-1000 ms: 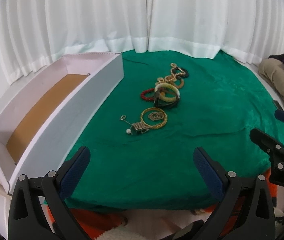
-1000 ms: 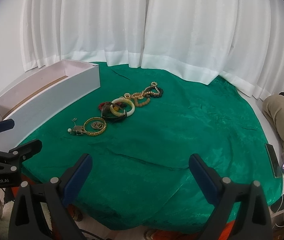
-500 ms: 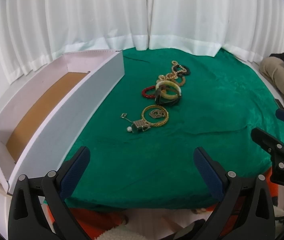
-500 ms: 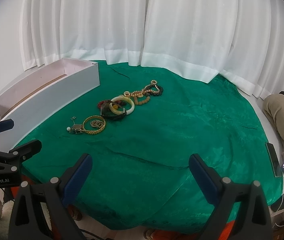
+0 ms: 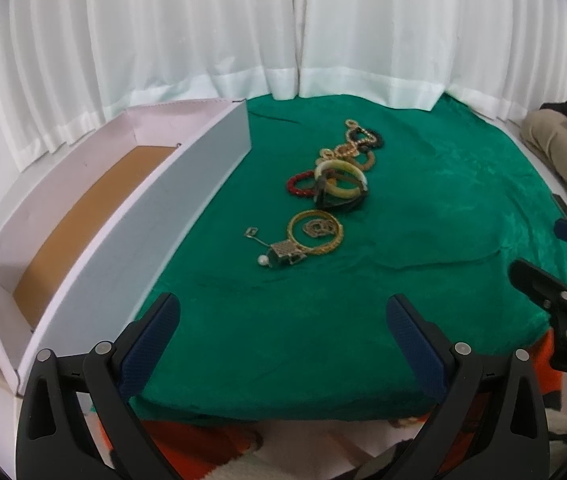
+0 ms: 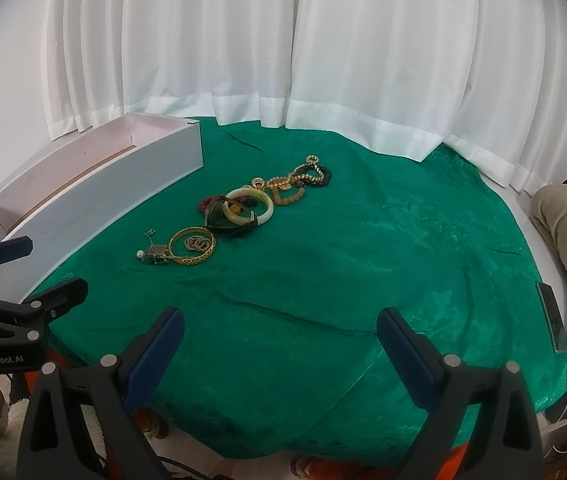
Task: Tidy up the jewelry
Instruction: 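Reach the left gripper to the gold pendant necklace and grasp it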
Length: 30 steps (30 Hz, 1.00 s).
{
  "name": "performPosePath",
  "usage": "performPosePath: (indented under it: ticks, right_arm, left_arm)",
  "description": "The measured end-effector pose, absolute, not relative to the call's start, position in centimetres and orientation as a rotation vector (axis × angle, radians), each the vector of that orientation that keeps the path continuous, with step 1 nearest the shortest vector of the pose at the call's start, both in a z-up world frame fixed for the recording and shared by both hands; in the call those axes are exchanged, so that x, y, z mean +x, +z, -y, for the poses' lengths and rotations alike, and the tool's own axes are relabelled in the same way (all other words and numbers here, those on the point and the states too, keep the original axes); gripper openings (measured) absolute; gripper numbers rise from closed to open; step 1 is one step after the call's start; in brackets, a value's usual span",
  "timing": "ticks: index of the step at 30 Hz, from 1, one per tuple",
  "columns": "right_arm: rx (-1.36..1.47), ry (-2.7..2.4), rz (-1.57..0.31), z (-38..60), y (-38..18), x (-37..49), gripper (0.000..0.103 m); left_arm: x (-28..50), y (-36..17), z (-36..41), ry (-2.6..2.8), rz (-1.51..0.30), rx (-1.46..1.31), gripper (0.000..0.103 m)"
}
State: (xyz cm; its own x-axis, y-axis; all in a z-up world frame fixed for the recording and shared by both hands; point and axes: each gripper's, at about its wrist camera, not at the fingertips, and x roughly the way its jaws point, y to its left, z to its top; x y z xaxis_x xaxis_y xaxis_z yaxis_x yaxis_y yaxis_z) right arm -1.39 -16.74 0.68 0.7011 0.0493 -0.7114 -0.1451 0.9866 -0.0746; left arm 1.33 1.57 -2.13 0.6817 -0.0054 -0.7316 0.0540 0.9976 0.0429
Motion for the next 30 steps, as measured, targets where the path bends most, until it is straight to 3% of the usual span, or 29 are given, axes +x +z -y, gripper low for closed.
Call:
performPosePath:
  ticks: [7,17,22,30]
  right_arm:
    - [-0.106,0.106,-0.807,17.1,-0.1,-1.0,0.099]
    - [-0.097,0.113,-0.823,17.4,-0.4,-0.8,0.099]
    - [-0.075,0.09,-0.838,18.3,-0.7,-0.8,0.099]
    - [-0.05,0.083,-0.87,18.9,-1.4,-0.1,0.099]
  left_arm:
    - [4.4,-3.3,-5.6,-0.118,-0.871,0.009,0.102]
    - [11.2,-8.4,-2.5,-0.32,-0.904,0.202,0.102]
    - [14.6,-11.1,-2.9,-0.371,-0.977,0.169,0.087]
    - [15.9,-12.5,-2.3,-0.44,-0.994,0.186,0.081]
